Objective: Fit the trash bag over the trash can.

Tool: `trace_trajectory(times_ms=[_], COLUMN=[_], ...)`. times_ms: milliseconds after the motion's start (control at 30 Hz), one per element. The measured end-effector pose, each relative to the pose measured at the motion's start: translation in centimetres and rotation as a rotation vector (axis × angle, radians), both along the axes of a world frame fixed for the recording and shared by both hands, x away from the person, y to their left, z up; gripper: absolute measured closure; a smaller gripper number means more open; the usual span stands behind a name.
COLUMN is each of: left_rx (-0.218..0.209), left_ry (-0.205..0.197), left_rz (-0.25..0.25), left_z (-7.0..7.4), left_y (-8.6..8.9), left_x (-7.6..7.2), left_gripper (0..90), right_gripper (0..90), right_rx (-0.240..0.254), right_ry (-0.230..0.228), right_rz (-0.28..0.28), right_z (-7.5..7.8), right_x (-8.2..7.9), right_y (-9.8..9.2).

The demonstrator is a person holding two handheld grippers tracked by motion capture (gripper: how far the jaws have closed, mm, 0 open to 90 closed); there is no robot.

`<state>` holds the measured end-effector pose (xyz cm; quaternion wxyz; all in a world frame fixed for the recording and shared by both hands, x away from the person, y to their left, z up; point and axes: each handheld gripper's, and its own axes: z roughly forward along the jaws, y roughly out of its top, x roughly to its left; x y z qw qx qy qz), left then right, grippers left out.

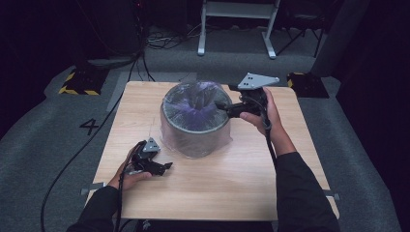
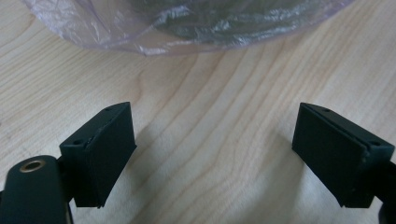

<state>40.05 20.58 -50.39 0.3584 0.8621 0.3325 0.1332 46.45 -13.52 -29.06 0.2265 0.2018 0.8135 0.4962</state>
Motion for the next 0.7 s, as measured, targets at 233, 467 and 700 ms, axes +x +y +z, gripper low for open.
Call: trace_trajectory(times_ms=[233,467,700], left_rx=[-0.001,-0.002,-0.001], left_ry=[-0.002,-0.006,-0.007], left_rz=[0.002,-0.019,-0.051], left_z=[0.0,0.0,0.0], left_y=[-0.7,-1.3,-1.5], left_x=[1.1,2.3,3.1], left_gripper=[13.1,13.7,14.3], right_gripper=[20.1,22.5,23.0], right_rx=[-0.075,-0.117,-0.121], right_ry=[0.051,0.125,0.209], right_rz=[0.040,0.055,0.055], right_z=[-0.5,-2.1,-3.5], right_x=[1.4,2.8,3.8], right_y=[2.7,4.4,4.7])
